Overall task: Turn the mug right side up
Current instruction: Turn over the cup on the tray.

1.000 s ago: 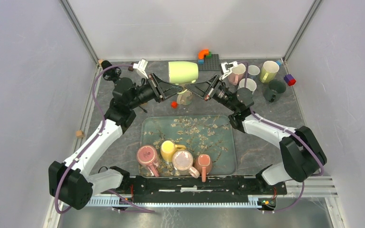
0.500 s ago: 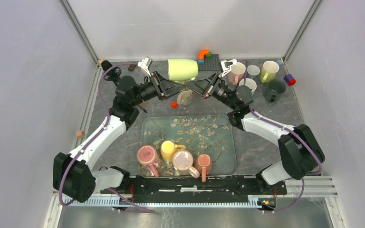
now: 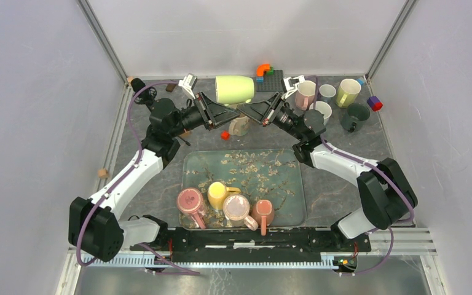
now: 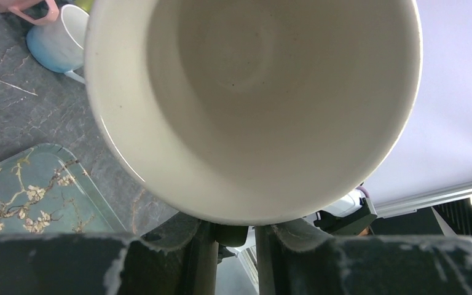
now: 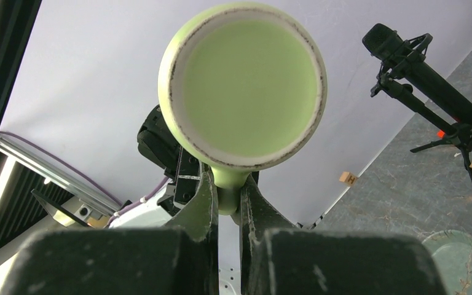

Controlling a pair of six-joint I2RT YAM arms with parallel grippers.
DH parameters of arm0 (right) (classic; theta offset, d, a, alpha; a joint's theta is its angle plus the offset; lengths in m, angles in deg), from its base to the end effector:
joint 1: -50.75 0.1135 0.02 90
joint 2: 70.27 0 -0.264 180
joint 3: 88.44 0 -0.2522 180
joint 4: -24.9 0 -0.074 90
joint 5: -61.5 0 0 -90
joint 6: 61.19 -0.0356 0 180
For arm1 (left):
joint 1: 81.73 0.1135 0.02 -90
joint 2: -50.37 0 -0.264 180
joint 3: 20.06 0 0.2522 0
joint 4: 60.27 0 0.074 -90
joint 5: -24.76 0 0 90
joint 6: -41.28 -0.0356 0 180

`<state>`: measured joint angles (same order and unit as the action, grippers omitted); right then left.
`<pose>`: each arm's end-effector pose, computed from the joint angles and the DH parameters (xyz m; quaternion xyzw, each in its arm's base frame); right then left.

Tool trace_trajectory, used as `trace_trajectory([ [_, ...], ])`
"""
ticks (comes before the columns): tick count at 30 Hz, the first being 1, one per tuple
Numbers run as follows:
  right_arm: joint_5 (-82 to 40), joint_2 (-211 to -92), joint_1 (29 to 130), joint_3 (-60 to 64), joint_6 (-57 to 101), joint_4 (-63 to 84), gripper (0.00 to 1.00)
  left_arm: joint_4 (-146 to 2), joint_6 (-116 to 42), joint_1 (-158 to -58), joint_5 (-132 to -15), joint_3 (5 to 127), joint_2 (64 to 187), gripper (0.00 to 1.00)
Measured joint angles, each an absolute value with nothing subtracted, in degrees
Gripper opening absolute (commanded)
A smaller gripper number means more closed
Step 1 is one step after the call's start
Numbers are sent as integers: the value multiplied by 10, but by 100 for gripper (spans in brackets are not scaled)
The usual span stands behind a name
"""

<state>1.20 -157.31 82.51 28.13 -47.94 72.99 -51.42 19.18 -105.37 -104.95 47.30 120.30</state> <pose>0.2738 0.1902 0.3196 0.0010 0.5657 0.7408 0.3623 0.2493 -0.1340 0.3613 -0.0021 0.6767 -0.6600 0.3262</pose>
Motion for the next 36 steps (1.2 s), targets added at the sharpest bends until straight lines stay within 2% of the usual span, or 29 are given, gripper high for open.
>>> trace_trajectory([
  [2,12,-1573,825,281,-479,729,0,-516,192,-1054,-1049,473,1203,2],
  [7,12,-1573,825,281,-476,724,0,-526,187,-1054,-1045,473,1203,2],
  [12,13,-1573,826,281,-467,693,5,-573,158,-1054,-1027,473,1193,2],
  [25,16,-1572,832,281,-434,645,33,-653,90,-1060,-990,473,1171,2],
  [36,15,-1573,836,281,-379,605,45,-733,43,-1070,-952,487,1155,2],
])
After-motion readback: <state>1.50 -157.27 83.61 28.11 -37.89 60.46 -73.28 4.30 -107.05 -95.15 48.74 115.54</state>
